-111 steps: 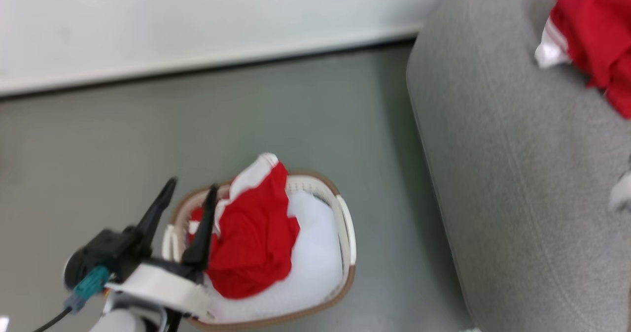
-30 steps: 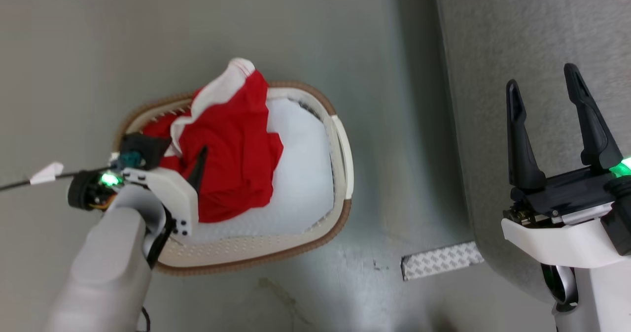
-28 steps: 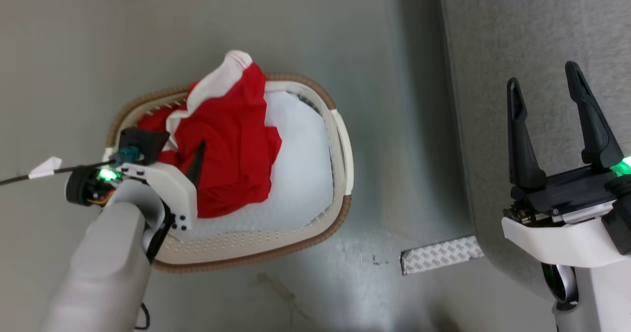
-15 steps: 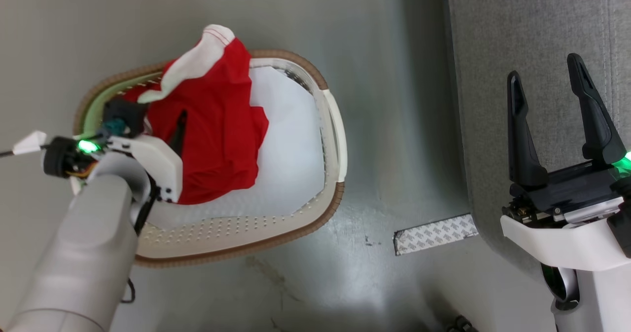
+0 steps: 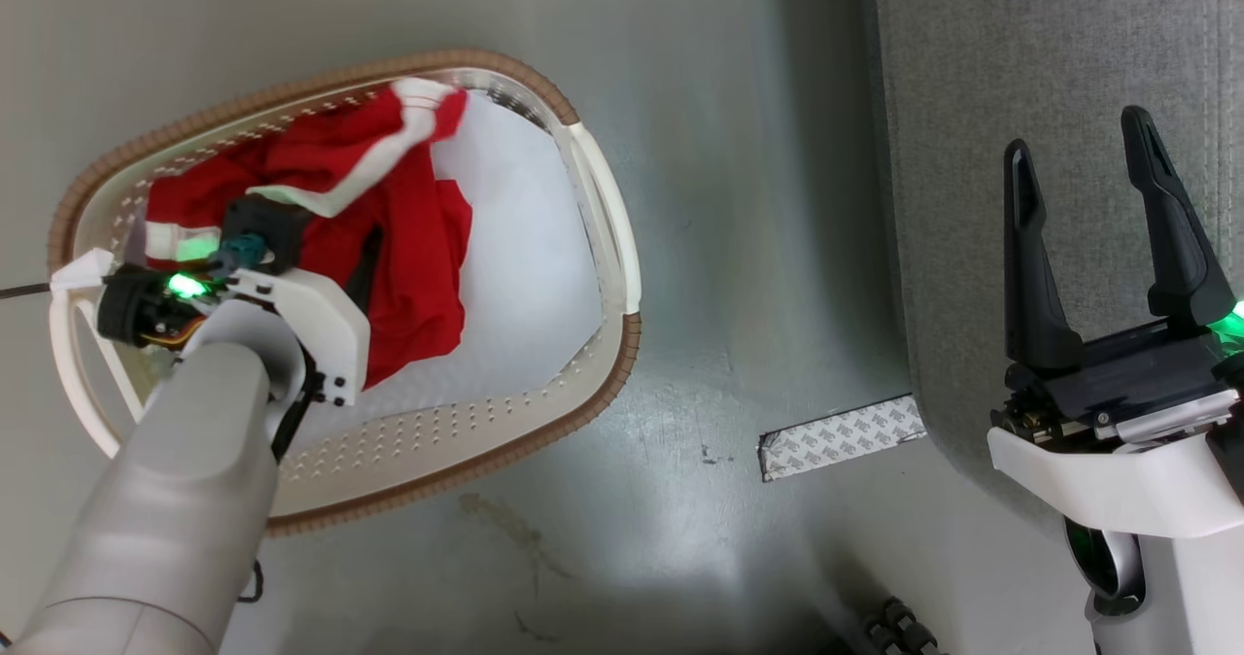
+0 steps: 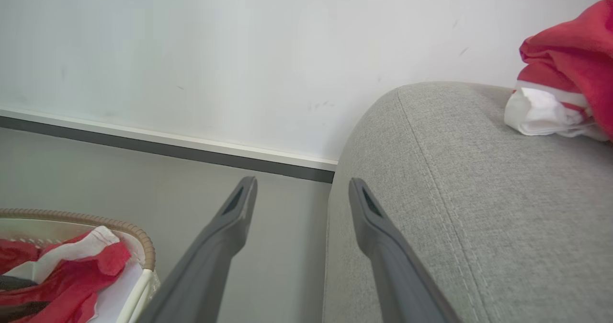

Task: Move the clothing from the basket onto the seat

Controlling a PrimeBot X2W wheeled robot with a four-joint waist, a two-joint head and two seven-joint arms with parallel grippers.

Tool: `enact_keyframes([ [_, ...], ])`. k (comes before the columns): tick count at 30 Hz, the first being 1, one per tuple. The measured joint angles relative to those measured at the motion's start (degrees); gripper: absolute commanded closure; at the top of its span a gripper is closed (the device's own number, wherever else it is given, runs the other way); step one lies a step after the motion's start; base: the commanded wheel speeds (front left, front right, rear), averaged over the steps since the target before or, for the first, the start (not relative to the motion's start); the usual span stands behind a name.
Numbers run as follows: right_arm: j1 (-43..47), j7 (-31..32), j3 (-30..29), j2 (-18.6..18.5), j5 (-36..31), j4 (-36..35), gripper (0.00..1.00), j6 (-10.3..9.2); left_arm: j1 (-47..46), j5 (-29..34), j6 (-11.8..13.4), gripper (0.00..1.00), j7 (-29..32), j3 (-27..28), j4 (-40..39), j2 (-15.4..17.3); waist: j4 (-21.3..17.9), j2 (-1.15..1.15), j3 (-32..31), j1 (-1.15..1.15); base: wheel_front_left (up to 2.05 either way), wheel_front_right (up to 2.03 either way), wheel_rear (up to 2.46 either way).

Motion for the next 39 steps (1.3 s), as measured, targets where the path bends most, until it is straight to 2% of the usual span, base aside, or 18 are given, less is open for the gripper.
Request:
enact_keyframes([
  [6,0.0,0.0,0.1,0.0,0.6,-0.1,0.0,0.0,-0.7,-0.1,-0.1,0.0,-0.4,-1.3,1.1,0.2,-0.6,0.0,0.3,0.0,0.0,0.0,0.0],
  [7,0.0,0.0,0.0,0.0,0.8,-0.1,0.0,0.0,-0.9,-0.1,-0.1,0.18,-0.4,-1.6,1.2,0.3,-0.7,0.0,0.5,0.0,0.0,0.0,0.0],
  [8,0.0,0.0,-0.1,0.0,0.8,-0.2,0.0,0.0,-0.9,-0.1,-0.1,0.47,-0.4,-1.8,1.4,0.3,-0.7,0.0,0.6,0.0,0.0,0.0,0.0],
  [9,0.0,0.0,-0.1,0.0,0.8,-0.2,0.0,0.0,-1.0,-0.1,-0.1,0.6,-0.5,-2.2,1.5,0.4,-0.8,0.0,0.7,0.0,0.0,0.0,0.0],
  [10,0.0,0.0,-0.2,0.0,0.8,-0.2,0.0,0.0,-1.0,-0.1,-0.1,0.87,-0.5,-2.4,1.7,0.4,-0.8,0.0,0.9,0.0,0.0,0.0,0.0],
  [11,0.0,0.0,-0.2,0.0,0.9,-0.2,0.0,0.0,-1.1,-0.1,-0.2,1.0,-0.5,-2.8,1.8,0.4,-0.9,0.0,1.0,0.0,0.0,0.0,0.0],
  [17,0.0,0.0,-0.6,0.0,0.9,0.1,0.0,0.0,-1.3,-0.2,-0.2,1.0,-1.0,-4.5,2.5,0.1,-0.7,0.0,0.9,0.0,0.0,0.0,0.0],
  [24,0.0,0.0,-1.0,0.0,1.1,2.1,0.0,0.0,0.5,-4.0,-0.3,1.0,-3.0,-5.5,-0.1,-1.4,0.3,0.0,-2.2,0.0,0.0,0.0,0.0],
  [31,0.9,0.0,-2.2,0.0,1.1,5.2,0.0,0.0,7.3,-8.0,-0.3,1.0,-3.7,-7.1,-7.6,-1.1,1.8,0.0,-8.5,0.0,0.0,0.0,0.0],
  [39,4.5,0.0,-4.2,0.0,1.0,9.3,0.0,0.0,18.3,-12.6,-0.3,1.0,-3.9,-3.7,-20.6,-1.0,3.7,0.0,-18.1,-0.01,0.0,0.0,0.0],
])
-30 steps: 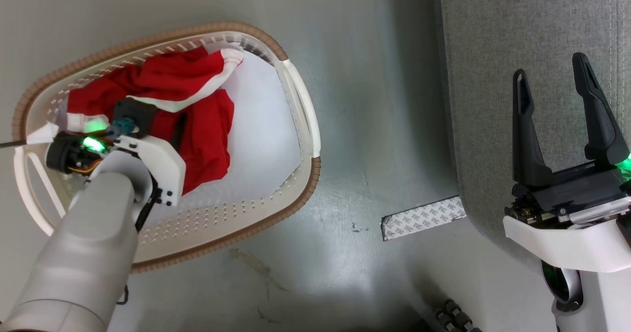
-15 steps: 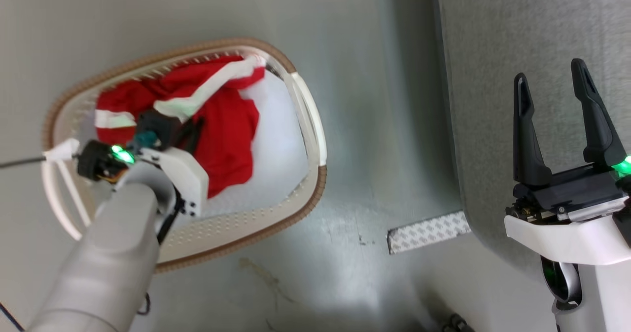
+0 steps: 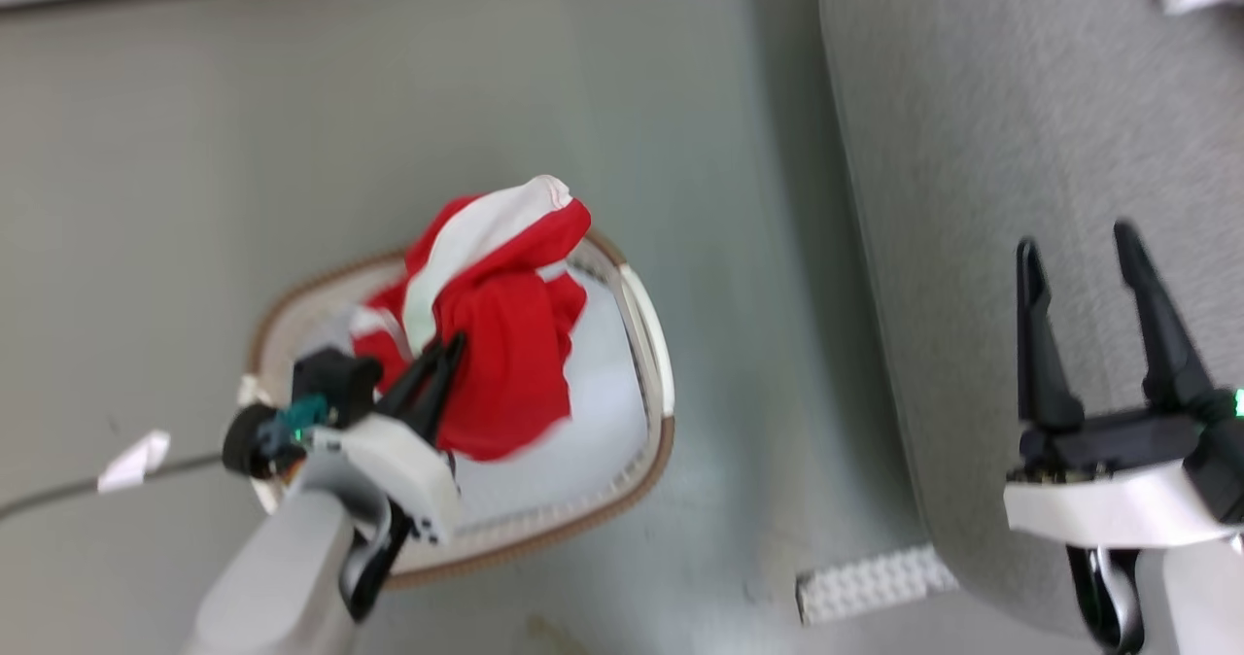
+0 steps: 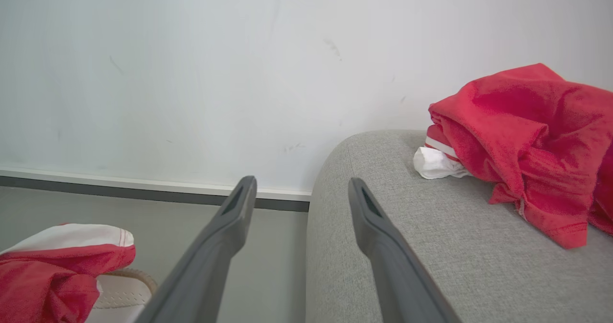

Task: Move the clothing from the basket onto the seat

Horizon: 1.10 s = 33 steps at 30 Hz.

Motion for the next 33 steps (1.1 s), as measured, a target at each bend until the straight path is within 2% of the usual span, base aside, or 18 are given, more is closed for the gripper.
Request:
enact_keyframes([
  [4,2.7,0.0,-0.5,0.0,-0.2,2.0,0.0,0.0,5.7,-1.3,0.5,1.0,0.0,1.7,-6.1,0.1,0.9,0.0,-5.5,-0.01,0.0,0.0,0.0],
  [5,3.9,0.0,-0.9,0.0,-0.3,2.9,0.0,0.0,8.5,-2.2,1.1,1.0,0.0,2.3,-9.4,0.4,1.3,0.0,-8.3,-0.01,0.0,0.0,0.0],
  [18,12.0,0.0,-1.3,0.0,-4.4,8.7,0.0,0.0,25.7,-7.1,8.6,1.0,0.2,7.2,-30.6,1.3,3.9,0.0,-25.4,-0.02,0.0,0.0,0.0],
  [22,15.1,0.0,-1.3,0.0,-5.8,10.6,0.0,0.0,32.1,-8.1,10.9,1.0,0.1,9.4,-34.1,1.6,4.6,0.0,-30.4,-0.02,0.0,0.0,0.0],
  [27,17.9,0.0,-1.3,0.0,-7.2,12.0,0.0,0.0,37.5,-8.3,12.6,1.0,0.1,11.5,-37.8,2.7,5.4,0.0,-35.7,-0.02,0.0,0.0,0.0],
  [33,18.9,0.0,-0.4,0.0,-6.9,12.5,0.0,0.0,40.0,-8.3,13.9,1.0,0.3,12.5,-41.3,3.8,6.3,0.0,-38.4,-0.01,0.0,0.0,0.0],
])
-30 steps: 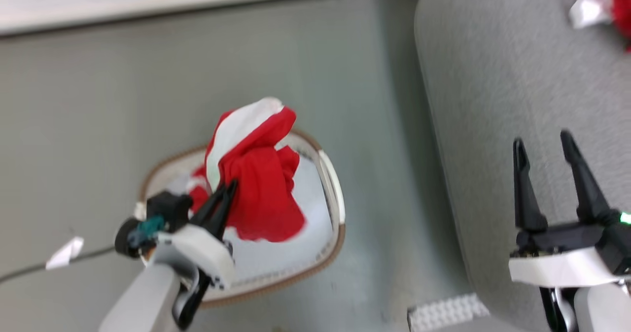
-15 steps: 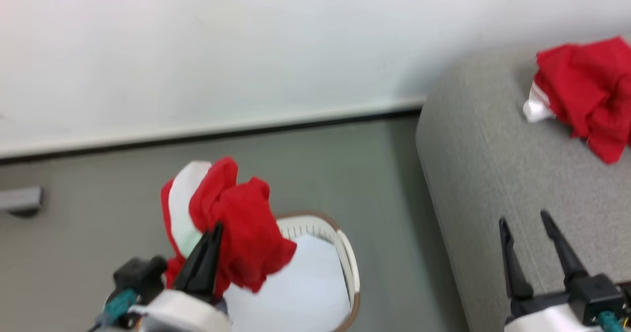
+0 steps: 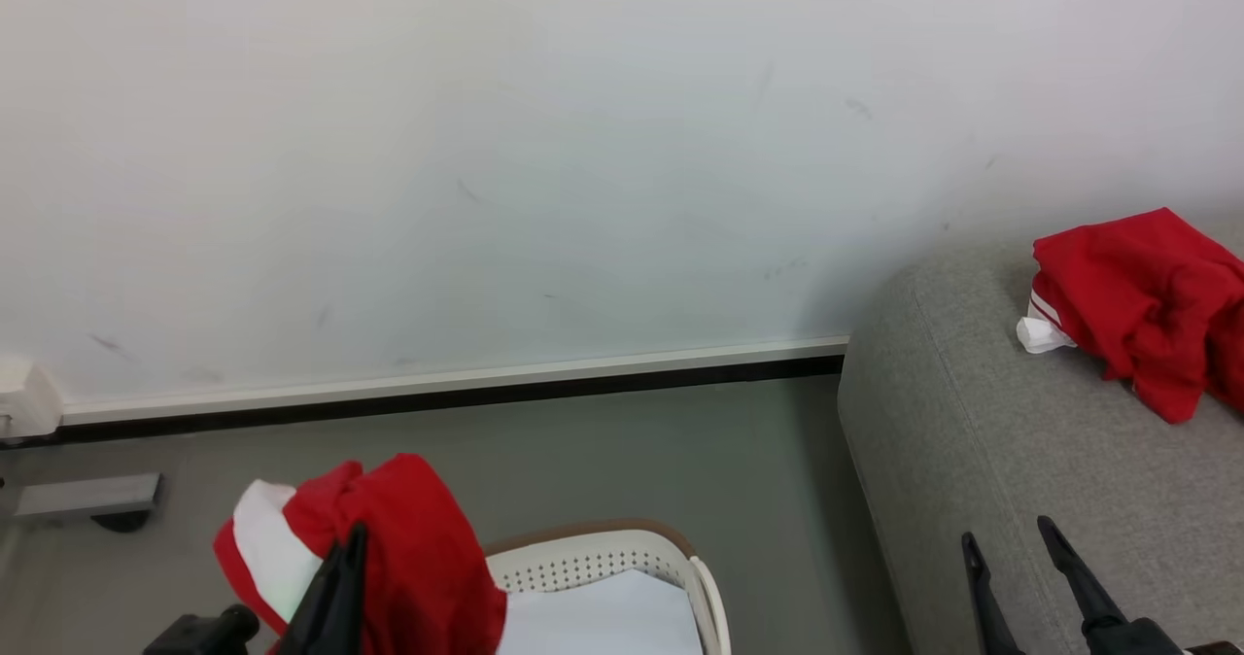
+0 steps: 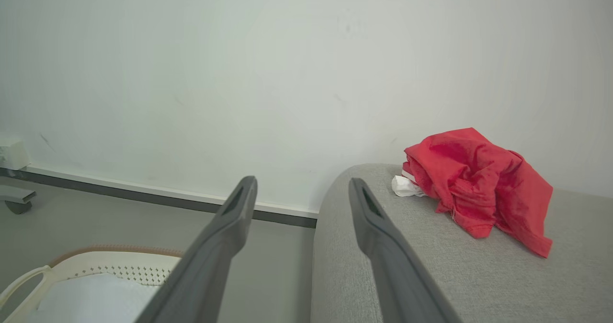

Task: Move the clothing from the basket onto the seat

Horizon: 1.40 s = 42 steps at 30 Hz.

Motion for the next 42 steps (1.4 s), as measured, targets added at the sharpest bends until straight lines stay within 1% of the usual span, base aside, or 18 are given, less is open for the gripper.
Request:
enact_keyframes([
  [2,0.0,0.0,0.9,0.0,0.3,-0.1,0.0,0.0,0.2,0.1,0.1,1.0,0.3,-0.1,-1.1,0.4,0.0,0.0,-0.1,0.0,0.0,0.0,0.0],
  [5,-0.5,0.0,3.8,0.0,0.9,-0.7,0.0,0.0,0.3,0.4,0.6,1.0,1.0,-0.2,-3.2,1.0,-0.3,0.0,0.0,0.01,0.0,0.0,0.0],
  [12,-5.3,0.0,15.2,0.0,3.6,-2.4,0.0,0.0,-1.7,1.3,0.3,1.0,4.2,-2.6,-9.2,1.6,-0.8,0.0,0.5,0.02,0.0,0.0,0.0],
  [18,-10.9,2.6,26.5,0.1,9.7,-3.7,0.0,0.0,-6.3,2.0,-1.7,1.0,6.5,-6.7,-10.7,0.1,-0.8,0.0,0.7,0.02,0.0,0.0,0.0],
  [21,-13.1,4.3,31.3,0.1,13.5,-4.0,0.0,0.0,-8.4,2.4,-2.9,1.0,7.2,-9.2,-10.3,-1.3,-0.7,0.0,0.8,0.02,0.0,0.0,0.0],
  [23,-14.4,5.2,33.6,0.0,14.9,-4.0,0.0,0.0,-9.5,3.1,-3.6,1.0,7.5,-10.8,-9.8,-1.9,-0.7,0.0,0.8,0.02,0.0,0.0,0.0],
  [29,-17.1,6.5,37.5,-1.0,19.5,-2.5,0.0,0.0,-11.2,3.8,-6.4,1.0,8.8,-15.8,-9.4,-4.5,-0.7,0.0,0.8,0.02,0.0,0.0,0.0],
  [33,-18.5,7.1,40.1,-1.8,22.4,-1.5,0.0,0.0,-11.4,3.4,-8.1,1.0,9.8,-18.1,-9.1,-4.8,-0.8,0.0,0.8,0.02,0.0,0.0,0.0],
  [36,-19.2,7.4,41.4,-2.3,23.8,-0.6,0.0,0.0,-11.4,2.0,-8.7,1.0,10.5,-19.0,-9.0,-5.2,-1.0,0.0,0.8,0.02,0.0,0.0,0.0],
  [37,-19.4,7.5,41.6,-2.4,24.1,-0.4,0.18,0.0,-11.3,1.7,-9.0,1.0,10.8,-19.3,-9.0,-5.4,-1.0,0.0,0.9,0.02,0.0,0.0,0.0],
  [38,-19.5,7.4,41.7,-2.4,24.1,-0.2,0.76,0.0,-11.3,1.6,-9.1,1.0,10.8,-19.6,-9.0,-5.6,-1.0,0.0,0.9,0.02,0.0,0.0,0.0],
  [39,-19.6,7.0,41.6,-2.4,24.1,0.1,1.0,0.0,-11.3,1.3,-9.1,1.0,11.0,-19.7,-9.0,-5.7,-1.1,0.0,0.9,0.02,0.0,0.0,0.0],
  [42,-20.3,6.6,41.6,-2.4,24.4,0.8,1.0,0.0,-11.2,1.2,-9.2,1.0,11.3,-20.0,-8.9,-5.7,-1.2,0.0,1.0,0.02,0.0,0.0,0.0],
])
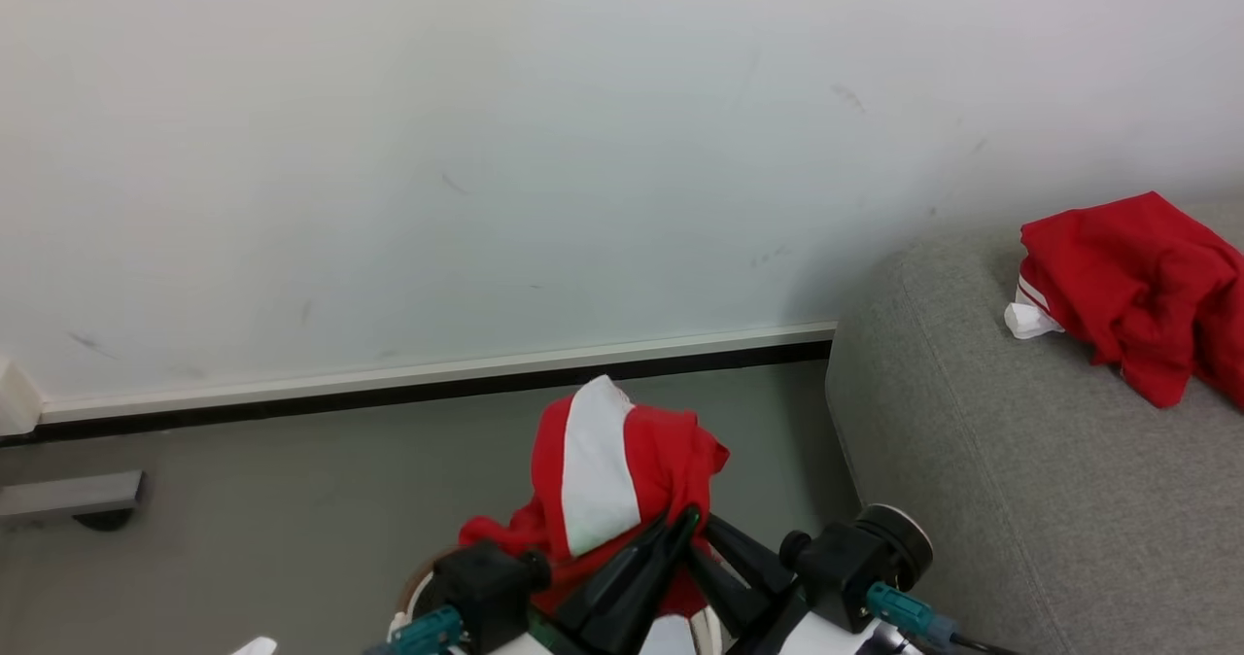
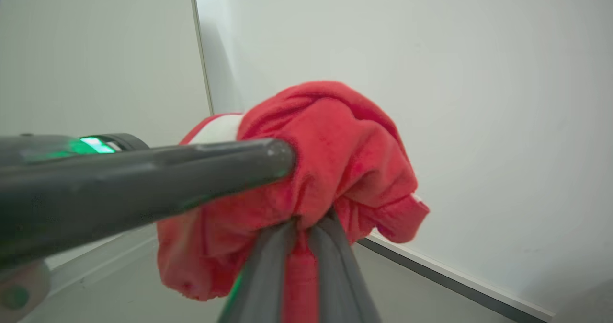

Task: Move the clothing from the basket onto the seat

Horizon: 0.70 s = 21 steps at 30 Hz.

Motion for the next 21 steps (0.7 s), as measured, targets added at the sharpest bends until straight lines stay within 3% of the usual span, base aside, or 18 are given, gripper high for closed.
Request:
enact_keyframes([
  [8,-0.2,-1.0,-0.8,-0.8,0.1,1.1,1.0,0.0,0.1,0.0,0.4,1.0,-0.3,0.1,0.4,0.3,-0.5,0.0,0.3,0.0,0.0,0.0,0.0],
  [9,-0.1,-1.1,-1.2,-0.8,0.1,1.1,1.0,0.0,0.2,0.0,0.6,0.82,-0.5,0.2,0.6,0.3,-0.6,0.0,0.3,0.0,0.0,0.0,0.0],
  [10,0.0,-1.1,-1.5,-1.0,0.1,1.2,1.0,0.0,0.3,0.0,0.8,0.51,-0.6,0.4,0.7,0.4,-0.7,0.0,0.4,0.0,0.0,0.0,0.0],
  [11,0.1,-1.2,-2.0,-1.2,0.1,1.2,1.0,0.0,0.3,0.0,1.0,0.1,-0.8,0.5,0.9,0.5,-0.9,0.0,0.4,0.0,0.0,0.0,0.0],
  [12,0.2,-1.4,-2.5,-1.4,0.1,1.2,1.0,0.0,0.4,0.0,1.1,0.0,-1.0,0.6,1.1,0.6,-1.1,0.0,0.4,0.0,0.0,0.0,0.0],
  [21,2.2,-2.0,-8.9,-2.6,-1.1,-0.2,1.0,0.0,0.7,2.0,1.6,0.0,-4.3,0.6,3.9,1.5,-5.3,0.0,1.0,0.0,0.0,0.0,0.0],
])
